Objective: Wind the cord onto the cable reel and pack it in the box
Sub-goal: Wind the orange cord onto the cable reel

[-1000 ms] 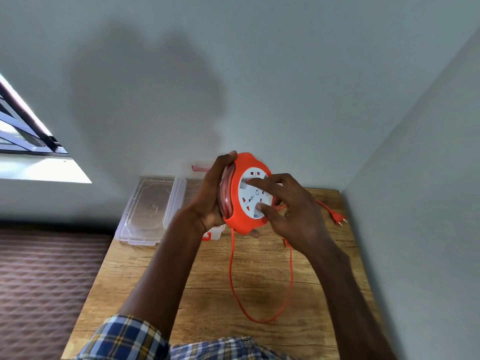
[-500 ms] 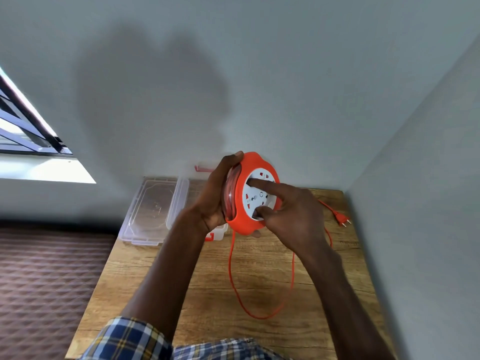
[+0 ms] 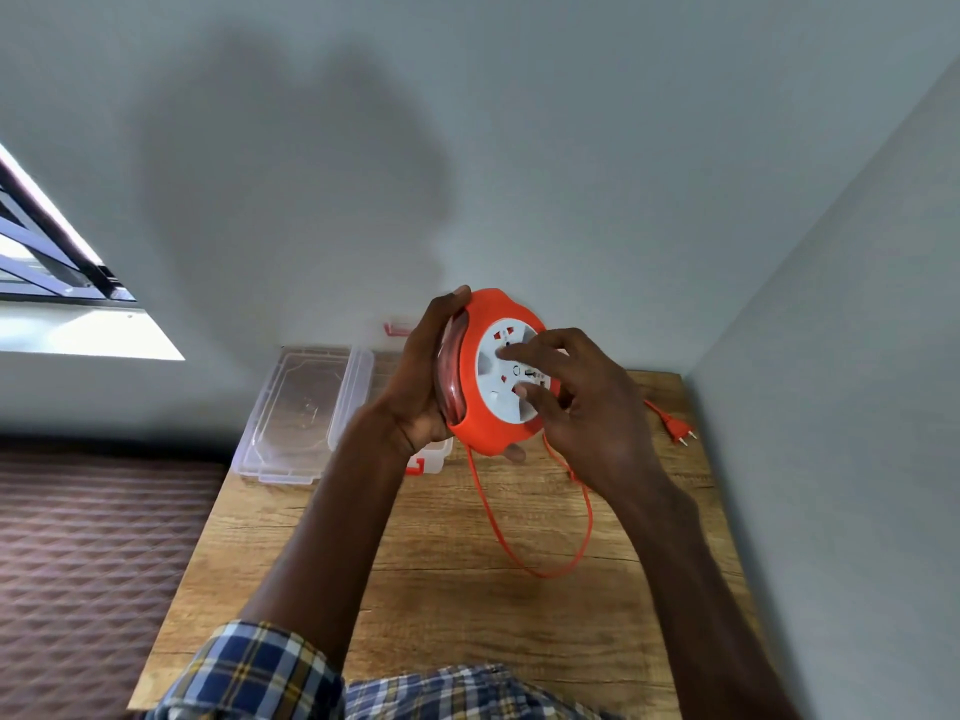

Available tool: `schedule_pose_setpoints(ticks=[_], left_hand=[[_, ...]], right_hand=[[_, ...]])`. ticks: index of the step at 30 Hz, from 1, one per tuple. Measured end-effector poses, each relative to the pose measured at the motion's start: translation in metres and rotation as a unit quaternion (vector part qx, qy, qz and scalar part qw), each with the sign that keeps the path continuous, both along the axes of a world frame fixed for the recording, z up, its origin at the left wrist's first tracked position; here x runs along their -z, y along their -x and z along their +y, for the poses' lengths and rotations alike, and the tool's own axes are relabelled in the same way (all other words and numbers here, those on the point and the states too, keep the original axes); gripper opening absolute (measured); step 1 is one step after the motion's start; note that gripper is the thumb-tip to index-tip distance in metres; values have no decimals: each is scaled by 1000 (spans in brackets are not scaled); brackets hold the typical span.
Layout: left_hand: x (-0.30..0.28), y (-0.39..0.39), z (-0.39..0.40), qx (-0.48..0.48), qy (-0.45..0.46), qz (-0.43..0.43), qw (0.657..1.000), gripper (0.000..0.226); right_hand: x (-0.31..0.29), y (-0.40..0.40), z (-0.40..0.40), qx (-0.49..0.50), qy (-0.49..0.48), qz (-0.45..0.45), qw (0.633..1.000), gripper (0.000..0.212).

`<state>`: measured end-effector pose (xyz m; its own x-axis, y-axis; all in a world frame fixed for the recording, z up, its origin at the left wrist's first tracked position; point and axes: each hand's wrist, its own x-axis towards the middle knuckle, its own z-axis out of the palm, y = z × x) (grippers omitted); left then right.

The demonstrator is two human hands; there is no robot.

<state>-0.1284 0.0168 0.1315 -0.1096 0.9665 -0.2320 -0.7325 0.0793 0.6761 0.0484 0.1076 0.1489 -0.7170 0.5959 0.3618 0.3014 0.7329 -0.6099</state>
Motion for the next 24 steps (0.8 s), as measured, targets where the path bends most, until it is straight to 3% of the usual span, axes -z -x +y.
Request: schedule_pose_setpoints(ticks=[4,8,12,18,24], left_hand=[[4,5,-2,29,-6,-13,999,68],[3,4,-2,5,2,-3,1000,65],[-3,-3,0,-7,21,22,1000,64],[-12,-7,0,-20,27,60,998,63],[-8,-7,-3,-7,31,45,998,66]], right_hand=[[-2,-1,2,-46,9,-49,998,56],[-5,-1,-2,-77,-4,-101,992,61],[-2,1,-9,7,-52,-62,997,58],[0,6,-16,113,59,-20,992,76],[1,3,-13,89,21,-45,995,76]])
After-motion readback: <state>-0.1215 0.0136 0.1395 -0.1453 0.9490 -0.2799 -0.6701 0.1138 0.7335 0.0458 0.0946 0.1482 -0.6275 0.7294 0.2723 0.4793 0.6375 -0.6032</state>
